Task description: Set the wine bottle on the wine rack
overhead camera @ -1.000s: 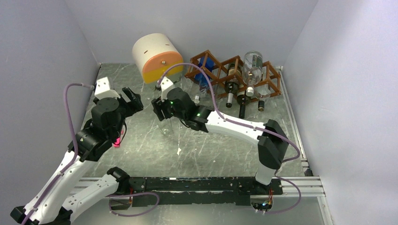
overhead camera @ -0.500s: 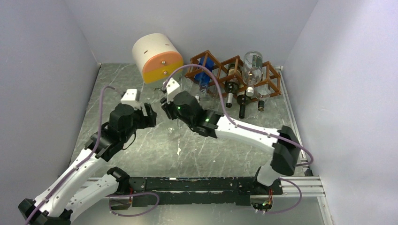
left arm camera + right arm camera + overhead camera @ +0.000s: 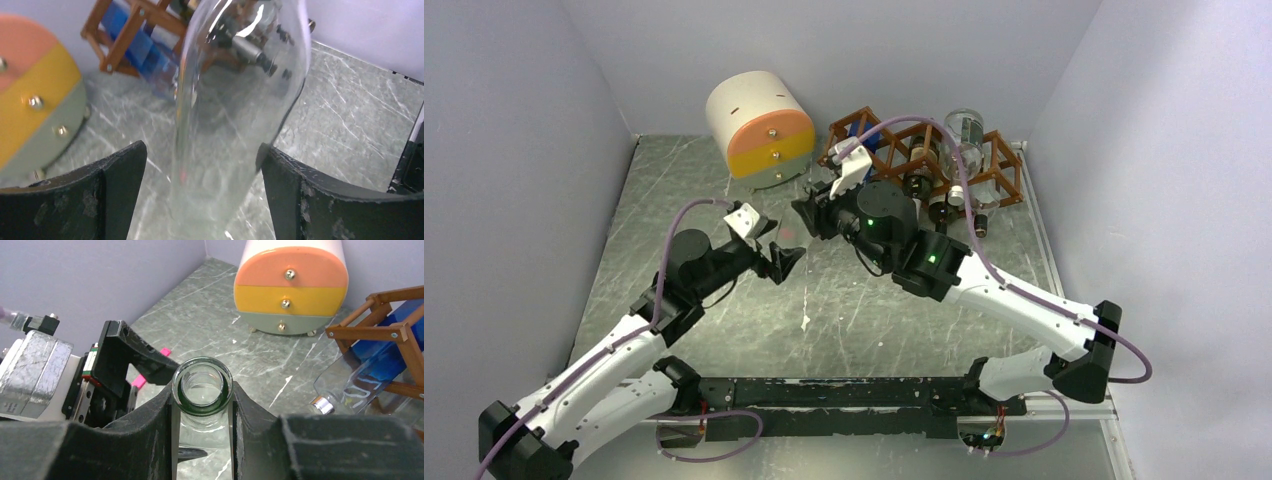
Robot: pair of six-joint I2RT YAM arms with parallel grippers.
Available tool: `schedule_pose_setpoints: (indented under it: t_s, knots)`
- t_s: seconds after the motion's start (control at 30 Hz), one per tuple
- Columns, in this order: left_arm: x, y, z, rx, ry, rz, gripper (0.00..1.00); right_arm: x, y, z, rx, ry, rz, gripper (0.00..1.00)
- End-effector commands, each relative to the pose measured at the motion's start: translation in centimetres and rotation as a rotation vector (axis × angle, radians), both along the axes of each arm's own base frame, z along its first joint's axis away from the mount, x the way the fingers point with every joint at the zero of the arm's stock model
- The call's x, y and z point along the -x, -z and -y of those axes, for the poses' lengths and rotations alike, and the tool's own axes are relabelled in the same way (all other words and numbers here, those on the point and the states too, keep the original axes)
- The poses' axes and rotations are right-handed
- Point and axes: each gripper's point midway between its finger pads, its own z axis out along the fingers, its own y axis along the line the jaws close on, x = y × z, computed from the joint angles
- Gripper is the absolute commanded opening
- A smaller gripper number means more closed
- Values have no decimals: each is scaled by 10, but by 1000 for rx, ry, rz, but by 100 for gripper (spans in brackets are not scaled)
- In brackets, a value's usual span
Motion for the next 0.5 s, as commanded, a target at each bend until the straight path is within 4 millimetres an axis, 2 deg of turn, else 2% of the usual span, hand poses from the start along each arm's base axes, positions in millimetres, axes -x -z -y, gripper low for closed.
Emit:
schedule_pose_setpoints:
  t_s: [0.0, 0.17, 0.27, 0.37, 0.4, 0.43, 0.47]
  knots:
    - [4, -29, 23, -26, 153, 257, 86, 13, -39, 9, -135, -25, 16, 11]
    - [7, -13, 39, -86, 266, 323, 78, 21, -45, 19, -159, -33, 11, 11]
    - [5, -17, 43, -77, 280, 385, 66, 26, -49, 24, -174, -45, 5, 12]
    - [1, -24, 45, -103, 283, 471, 36, 32, -50, 30, -170, -56, -9, 15]
    - [1, -25, 45, -122, 290, 501, 24, 34, -49, 33, -166, -55, -18, 22]
    - [1, -27, 46, -142, 299, 530, 11, 36, -47, 36, -156, -56, -28, 34]
    - [0, -29, 46, -163, 304, 564, 8, 39, -44, 40, -141, -58, -37, 45]
